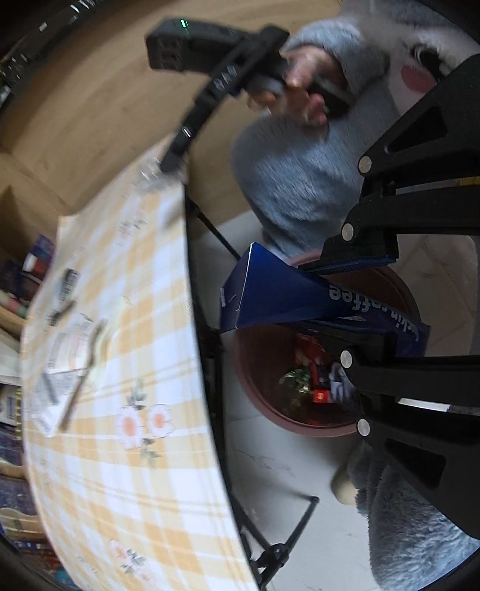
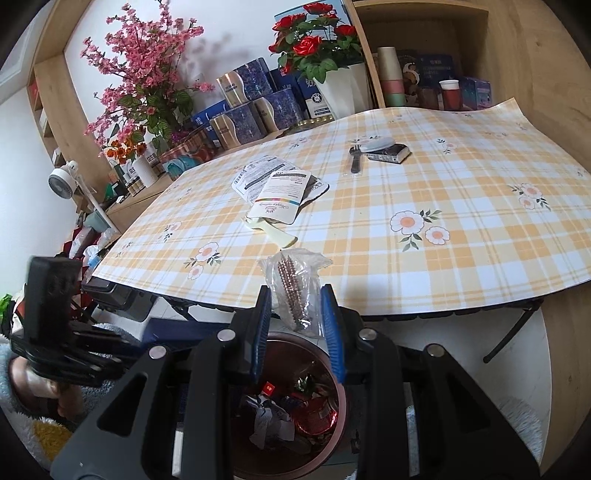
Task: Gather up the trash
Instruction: 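Carry the coffee box and plastic bag over the bin and release both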
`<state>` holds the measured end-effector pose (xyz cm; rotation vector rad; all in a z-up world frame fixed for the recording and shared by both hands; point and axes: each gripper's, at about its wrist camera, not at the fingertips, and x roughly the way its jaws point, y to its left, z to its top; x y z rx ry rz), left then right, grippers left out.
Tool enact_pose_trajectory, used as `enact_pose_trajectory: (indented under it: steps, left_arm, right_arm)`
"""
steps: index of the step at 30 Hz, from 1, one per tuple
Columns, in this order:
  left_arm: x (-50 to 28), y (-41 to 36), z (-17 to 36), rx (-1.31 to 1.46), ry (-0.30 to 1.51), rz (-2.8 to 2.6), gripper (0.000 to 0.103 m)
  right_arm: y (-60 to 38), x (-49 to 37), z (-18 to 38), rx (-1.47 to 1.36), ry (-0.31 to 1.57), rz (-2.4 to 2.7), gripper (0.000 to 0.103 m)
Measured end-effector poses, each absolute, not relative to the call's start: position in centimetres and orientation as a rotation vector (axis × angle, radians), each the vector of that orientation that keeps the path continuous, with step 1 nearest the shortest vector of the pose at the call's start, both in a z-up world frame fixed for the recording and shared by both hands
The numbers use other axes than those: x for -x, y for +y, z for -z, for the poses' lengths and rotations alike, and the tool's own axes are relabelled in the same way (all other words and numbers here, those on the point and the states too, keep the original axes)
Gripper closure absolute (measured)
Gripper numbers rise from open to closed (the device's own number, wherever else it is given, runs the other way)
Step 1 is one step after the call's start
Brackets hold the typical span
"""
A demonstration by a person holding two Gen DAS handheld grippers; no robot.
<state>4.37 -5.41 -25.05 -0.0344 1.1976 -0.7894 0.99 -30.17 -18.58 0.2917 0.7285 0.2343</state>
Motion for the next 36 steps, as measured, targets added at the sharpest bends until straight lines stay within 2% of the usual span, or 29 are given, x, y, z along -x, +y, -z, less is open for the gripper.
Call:
enact_pose_trajectory:
  steps: [9,11,13,17,19,27,36]
  left_arm:
    - [-5.8,-5.7,28.4,0.032,1.31,0.731,0.08]
    - [-5.9,-5.6,28.1,0.061,1.302,0.74,0.073]
    - [-5.9,-5.1,27.1,0.088,1.255,0.736,0.046]
    - [-5.8,-3.8,25.1,0.165,1.165,0.719,0.036]
    - [-5.6,-3.1,23.8,0.191,1.114,0.699,0.027]
    - [-3.2,-1.3,18.1,0.082,0.804,0.618,0.009]
    - [-2.1,1.2,17.1,0.038,0.634,0.514,0.006]
  right_arm:
    - [-29.4,-1.2,18.9,-0.269,0.741,-0.251,0.073]
    - [-29.3,-1.3,19.0,-0.265,0.744,-0.254,0.073]
    - [-29.3,-1.4,19.0,-0.262,0.748,-0.253,0.073]
    - [-28.9,-1.4,19.1,-0.249,0.754,-0.257,0.073]
    - [-28.6,-1.4,19.1,-0.236,0.758,-0.266,0.073]
    - [-25.4,-1.8,19.8,-0.119,0.822,-0.36,0.073]
    - [-21.6,-2.2,21.8,0.011,0.941,-0.452,0.073]
